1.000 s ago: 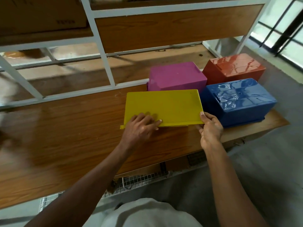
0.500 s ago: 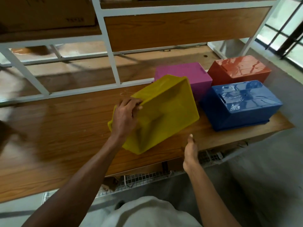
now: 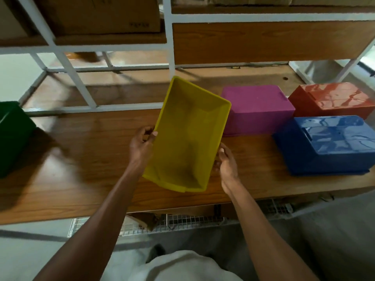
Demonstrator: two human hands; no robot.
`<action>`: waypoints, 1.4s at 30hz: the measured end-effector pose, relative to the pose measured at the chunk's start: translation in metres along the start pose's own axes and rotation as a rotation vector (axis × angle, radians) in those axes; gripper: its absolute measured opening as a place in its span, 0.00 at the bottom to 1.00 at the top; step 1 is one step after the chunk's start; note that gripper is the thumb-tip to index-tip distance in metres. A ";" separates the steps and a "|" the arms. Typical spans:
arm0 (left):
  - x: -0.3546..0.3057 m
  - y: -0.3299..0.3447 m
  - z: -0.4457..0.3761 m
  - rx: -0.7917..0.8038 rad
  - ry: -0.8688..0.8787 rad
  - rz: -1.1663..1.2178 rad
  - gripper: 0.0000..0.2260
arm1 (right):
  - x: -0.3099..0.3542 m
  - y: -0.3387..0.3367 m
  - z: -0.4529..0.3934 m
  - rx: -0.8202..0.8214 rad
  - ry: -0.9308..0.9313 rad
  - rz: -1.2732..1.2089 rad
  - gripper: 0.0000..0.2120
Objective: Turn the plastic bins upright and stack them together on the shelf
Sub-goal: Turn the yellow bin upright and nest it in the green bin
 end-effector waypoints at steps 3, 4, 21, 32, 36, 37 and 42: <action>0.023 -0.016 0.003 0.040 -0.050 0.015 0.08 | -0.007 0.008 -0.015 0.028 0.022 0.057 0.18; 0.030 -0.021 0.004 0.058 -0.077 0.031 0.07 | -0.011 0.013 -0.021 0.045 0.029 0.069 0.18; 0.108 -0.107 0.070 -0.138 -0.404 0.258 0.07 | -0.023 0.113 -0.014 0.364 0.126 0.251 0.19; 0.147 -0.160 0.106 -0.329 -0.452 0.283 0.09 | -0.041 0.185 0.016 0.569 0.162 0.331 0.18; 0.157 -0.196 0.102 -0.351 -0.442 0.290 0.09 | -0.051 0.222 0.031 0.602 0.157 0.353 0.17; 0.159 -0.207 0.100 -0.352 -0.437 0.290 0.09 | -0.054 0.233 0.035 0.604 0.157 0.357 0.18; 0.177 -0.279 0.084 -0.337 -0.381 0.262 0.10 | -0.071 0.299 0.064 0.600 0.119 0.337 0.11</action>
Point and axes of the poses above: each hand's wrist, its own z-axis away from the middle knuckle, its own y-axis out of the palm, x = y × z, the point moved 4 cm from there along -z, towards the middle knuckle, and after that the axes turned 15 degrees about -z, right-handed, at the moved point
